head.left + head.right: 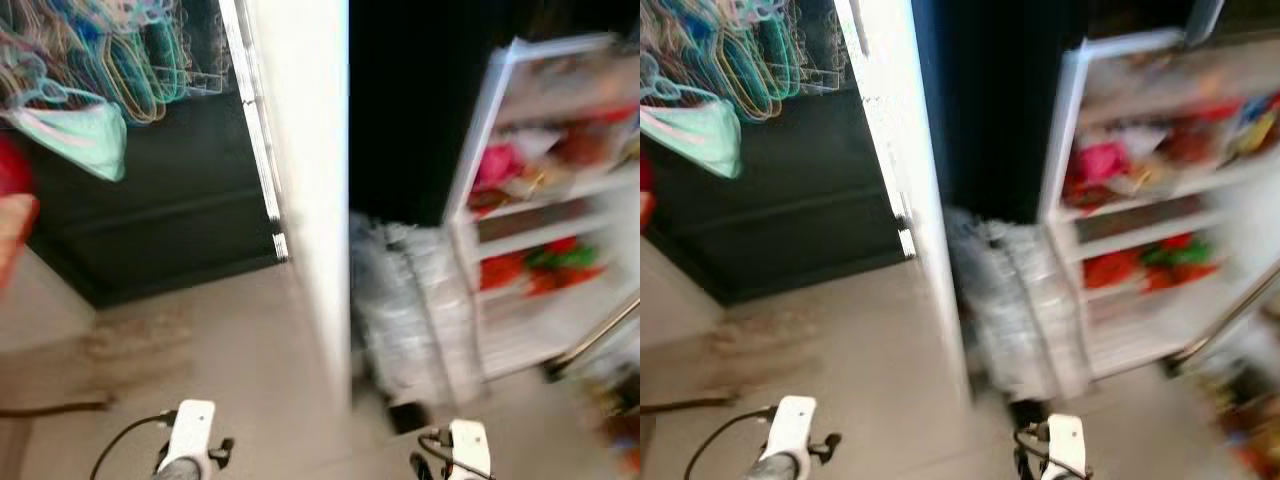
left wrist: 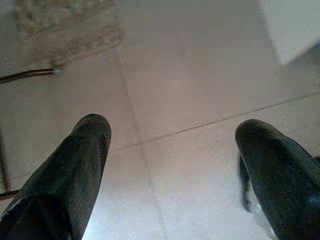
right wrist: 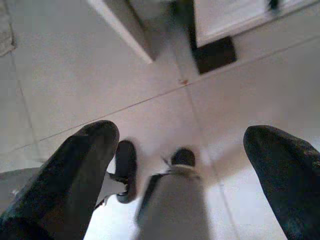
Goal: Restocking fridge
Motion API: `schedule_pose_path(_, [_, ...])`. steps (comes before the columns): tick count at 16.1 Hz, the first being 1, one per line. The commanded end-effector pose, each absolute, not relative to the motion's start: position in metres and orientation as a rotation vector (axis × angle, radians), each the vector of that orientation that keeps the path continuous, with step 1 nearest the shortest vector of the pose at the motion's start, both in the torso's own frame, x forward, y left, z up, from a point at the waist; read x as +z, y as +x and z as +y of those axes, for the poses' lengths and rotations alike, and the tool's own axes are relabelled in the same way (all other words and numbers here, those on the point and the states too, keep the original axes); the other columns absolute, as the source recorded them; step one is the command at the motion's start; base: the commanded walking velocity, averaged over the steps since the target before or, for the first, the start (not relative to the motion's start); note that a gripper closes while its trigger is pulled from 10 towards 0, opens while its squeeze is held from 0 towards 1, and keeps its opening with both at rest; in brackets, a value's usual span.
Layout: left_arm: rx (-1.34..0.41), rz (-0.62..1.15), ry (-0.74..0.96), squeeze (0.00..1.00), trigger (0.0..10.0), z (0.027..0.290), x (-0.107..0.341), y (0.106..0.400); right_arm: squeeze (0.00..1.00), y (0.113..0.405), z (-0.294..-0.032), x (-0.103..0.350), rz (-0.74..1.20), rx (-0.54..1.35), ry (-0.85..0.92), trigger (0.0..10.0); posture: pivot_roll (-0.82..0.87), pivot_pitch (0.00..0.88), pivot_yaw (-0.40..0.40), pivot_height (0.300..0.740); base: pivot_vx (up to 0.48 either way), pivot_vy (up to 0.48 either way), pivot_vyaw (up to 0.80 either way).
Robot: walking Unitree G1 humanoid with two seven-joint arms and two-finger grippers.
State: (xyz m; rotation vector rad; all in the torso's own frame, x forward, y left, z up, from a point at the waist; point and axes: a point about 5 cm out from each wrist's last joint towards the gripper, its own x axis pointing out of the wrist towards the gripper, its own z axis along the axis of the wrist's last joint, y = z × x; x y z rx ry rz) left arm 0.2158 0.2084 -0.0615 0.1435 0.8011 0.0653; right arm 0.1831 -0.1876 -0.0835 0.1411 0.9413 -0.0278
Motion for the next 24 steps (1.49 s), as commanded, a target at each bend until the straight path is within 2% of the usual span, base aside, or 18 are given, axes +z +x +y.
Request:
schedule_pose_path(1, [0.058,0.826,0.139,0.00,10.0,0.2082,-0.0648,0.2108,0.00,0.1753,-0.1879,-0.0873,0.968,-0.042,0.152,10.0,0.06,0.092,0.055,0.729,0.000,0.424,0.00])
schedule_pose_path(4, [0.052,0.830,0.132,0.00,10.0,0.2055,-0.0658,0.2100,0.00,0.1748,-0.1893,-0.0875,0.968,-0.063,0.156,10.0,0.05,0.094,0.049,0.729,0.000,0.000,0.00])
schedule_pose_path(14, [0.033,0.832,0.132,0.00,10.0,0.2034,-0.0670,0.2084,0.00,0.1716,-0.1883,-0.0891,0.979,-0.064,0.152,10.0,0.04,0.064,0.050,0.729,0.000,0.075,-0.79])
schedule_pose_path(18, [0.046,0.845,0.128,0.00,10.0,0.2037,-0.0690,0.2050,0.00,0.1722,-0.1889,-0.0889,0.978,-0.072,0.151,10.0,0.05,0.079,0.052,0.729,0.000,0.000,-0.77])
schedule_pose_path(24, [0.053,0.845,0.128,0.00,10.0,0.2070,-0.0683,0.2053,0.00,0.1732,-0.1908,-0.0883,0.972,-0.106,0.125,10.0,0.05,0.091,0.056,0.729,0.000,0.000,0.00])
